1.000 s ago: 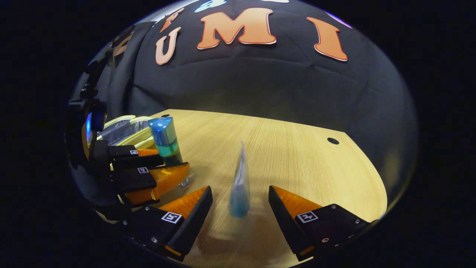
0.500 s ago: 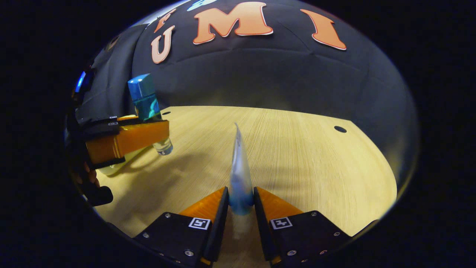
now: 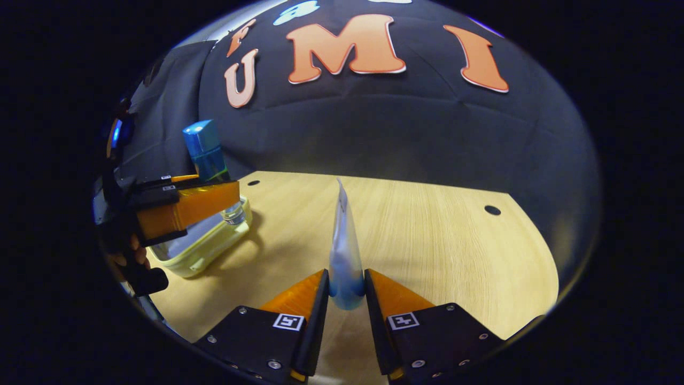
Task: First open the suitcase, pack the skin care products into it, and then close the suitcase.
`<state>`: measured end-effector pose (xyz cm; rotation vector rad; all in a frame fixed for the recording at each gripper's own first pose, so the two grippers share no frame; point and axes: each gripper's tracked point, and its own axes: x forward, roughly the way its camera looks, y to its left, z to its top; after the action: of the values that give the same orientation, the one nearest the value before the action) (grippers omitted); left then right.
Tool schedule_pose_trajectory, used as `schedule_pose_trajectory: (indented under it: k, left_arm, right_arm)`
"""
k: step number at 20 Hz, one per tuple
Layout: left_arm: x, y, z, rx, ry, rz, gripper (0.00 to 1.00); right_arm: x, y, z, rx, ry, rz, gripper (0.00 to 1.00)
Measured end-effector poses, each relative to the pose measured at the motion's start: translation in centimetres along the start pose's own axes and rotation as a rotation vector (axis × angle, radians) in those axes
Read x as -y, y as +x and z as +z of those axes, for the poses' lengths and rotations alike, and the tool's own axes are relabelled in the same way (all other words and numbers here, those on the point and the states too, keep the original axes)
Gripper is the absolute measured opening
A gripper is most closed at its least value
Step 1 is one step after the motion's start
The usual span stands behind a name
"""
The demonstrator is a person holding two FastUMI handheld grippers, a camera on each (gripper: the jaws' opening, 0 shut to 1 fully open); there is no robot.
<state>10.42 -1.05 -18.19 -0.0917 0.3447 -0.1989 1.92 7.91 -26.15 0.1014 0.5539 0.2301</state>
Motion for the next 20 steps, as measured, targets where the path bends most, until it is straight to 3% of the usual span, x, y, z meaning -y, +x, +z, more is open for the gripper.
schedule_pose_trajectory:
  k: [5, 6, 7, 13, 20]
  left_arm:
    - [-4.6, -2.6, 3.6, 0.006, -0.042, 0.042, 0.46]
    - [-5.7, -3.1, 3.9, -0.002, -0.051, 0.054, 0.47]
    - [-7.0, -3.8, 4.4, -0.004, -0.062, 0.066, 0.46]
    - [-14.5, -7.3, 5.1, -0.014, -0.042, 0.136, 0.47]
    - [-21.5, -9.4, 6.0, -0.013, -0.047, 0.138, 0.47]
  right_arm:
    - [-3.7, -2.6, 5.8, 0.054, -0.052, 0.051, 0.42]
    - [-4.6, -3.1, 6.6, 0.065, -0.064, 0.06, 0.38]
    - [-5.4, -3.6, 7.5, 0.076, -0.077, 0.07, 0.43]
    - [-11.3, -5.3, 11.2, 0.12, -0.109, 0.122, 0.42]
    - [-17.2, -5.4, 14.3, 0.166, -0.149, 0.142, 0.42]
